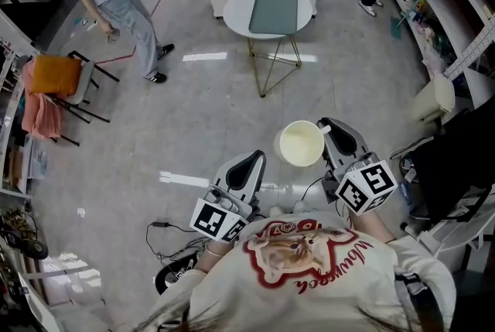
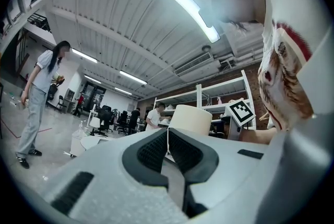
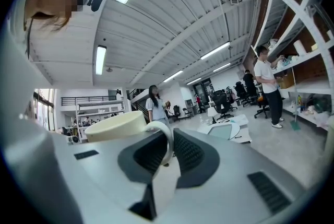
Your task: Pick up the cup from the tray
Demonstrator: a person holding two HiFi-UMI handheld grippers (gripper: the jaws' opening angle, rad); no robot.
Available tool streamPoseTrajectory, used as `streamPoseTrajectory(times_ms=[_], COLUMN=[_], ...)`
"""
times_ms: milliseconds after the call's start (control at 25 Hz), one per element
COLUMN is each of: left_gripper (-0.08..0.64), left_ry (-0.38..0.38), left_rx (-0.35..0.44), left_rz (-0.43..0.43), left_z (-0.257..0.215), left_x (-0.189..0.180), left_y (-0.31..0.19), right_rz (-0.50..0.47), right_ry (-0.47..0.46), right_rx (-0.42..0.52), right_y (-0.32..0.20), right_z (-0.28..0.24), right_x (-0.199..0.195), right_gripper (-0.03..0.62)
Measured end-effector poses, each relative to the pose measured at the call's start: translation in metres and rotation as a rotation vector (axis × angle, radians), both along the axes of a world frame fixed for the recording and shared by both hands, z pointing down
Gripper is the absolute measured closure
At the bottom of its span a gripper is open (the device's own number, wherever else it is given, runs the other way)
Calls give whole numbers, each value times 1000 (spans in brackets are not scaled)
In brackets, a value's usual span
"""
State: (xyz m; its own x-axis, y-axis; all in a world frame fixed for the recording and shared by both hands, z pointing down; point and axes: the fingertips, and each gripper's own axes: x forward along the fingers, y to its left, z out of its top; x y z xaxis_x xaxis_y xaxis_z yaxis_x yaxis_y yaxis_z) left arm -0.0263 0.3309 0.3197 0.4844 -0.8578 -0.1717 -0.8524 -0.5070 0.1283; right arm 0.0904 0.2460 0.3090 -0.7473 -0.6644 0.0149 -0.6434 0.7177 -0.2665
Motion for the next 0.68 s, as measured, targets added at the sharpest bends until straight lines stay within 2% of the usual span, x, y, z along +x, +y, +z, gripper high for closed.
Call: streamPoseTrajectory(times_ms=[360, 680], left_gripper=[541, 541], left_ry=[0, -3], left_rx=[1, 6], left_rz=[19, 11], left_z=[4, 1], left_x=[17, 11], left_y=[-4, -4], right_rz=[24, 16], right_ry=[-1, -9], right_rx=[12, 17], right_y=[-1, 0], right_z=[1, -2], right_x=[22, 14], right_gripper=[543, 543])
